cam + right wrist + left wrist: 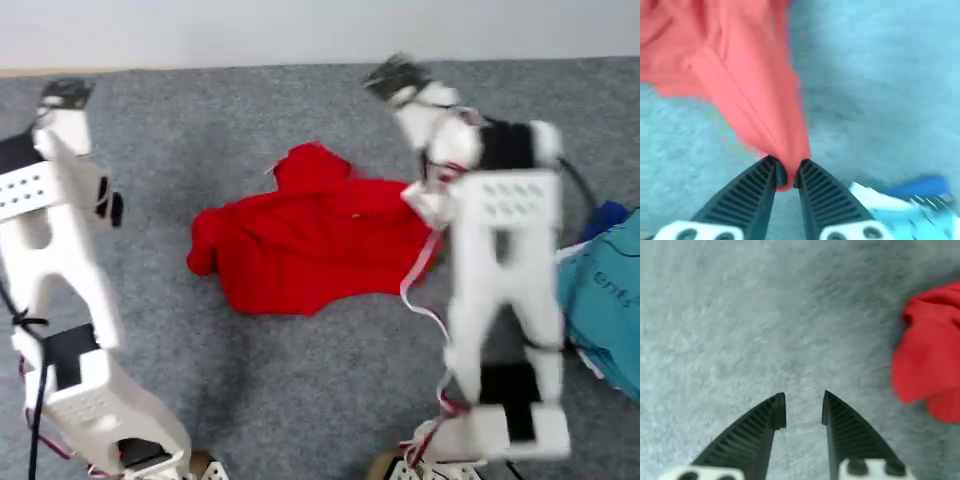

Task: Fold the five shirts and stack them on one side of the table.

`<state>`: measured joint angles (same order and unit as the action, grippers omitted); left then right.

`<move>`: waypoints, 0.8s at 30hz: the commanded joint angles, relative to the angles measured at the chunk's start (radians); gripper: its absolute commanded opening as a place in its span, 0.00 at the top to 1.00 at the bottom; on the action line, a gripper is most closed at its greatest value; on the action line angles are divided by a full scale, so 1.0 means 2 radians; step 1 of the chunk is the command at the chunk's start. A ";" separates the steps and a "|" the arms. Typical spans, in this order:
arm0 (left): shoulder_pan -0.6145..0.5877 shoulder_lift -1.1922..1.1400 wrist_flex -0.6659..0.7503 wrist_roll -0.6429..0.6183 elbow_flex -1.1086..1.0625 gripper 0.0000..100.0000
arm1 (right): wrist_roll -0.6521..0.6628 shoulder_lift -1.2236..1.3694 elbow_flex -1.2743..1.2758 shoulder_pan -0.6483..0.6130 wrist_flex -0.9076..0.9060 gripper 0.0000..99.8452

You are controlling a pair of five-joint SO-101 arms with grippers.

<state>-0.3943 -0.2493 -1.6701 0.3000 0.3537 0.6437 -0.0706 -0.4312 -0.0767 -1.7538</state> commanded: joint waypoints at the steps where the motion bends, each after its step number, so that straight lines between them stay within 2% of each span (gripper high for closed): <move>1: 0.044 0.037 -0.006 -0.004 0.009 0.87 | 0.006 -0.102 -0.025 0.059 -0.021 0.99; 12: 0.189 0.060 0.009 -0.005 0.008 0.87 | 0.103 -0.264 -0.018 0.229 -0.020 0.99; 19: 0.292 -0.008 0.094 -0.005 0.010 0.87 | 0.120 -0.287 0.088 0.239 -0.020 0.99; 24: 0.334 -0.073 0.166 -0.018 0.010 0.80 | 0.120 -0.308 0.147 0.221 -0.020 0.99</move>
<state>0.2286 -0.3613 -1.4154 0.2984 0.3537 0.8738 -0.6490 -0.1734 0.3836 -1.7553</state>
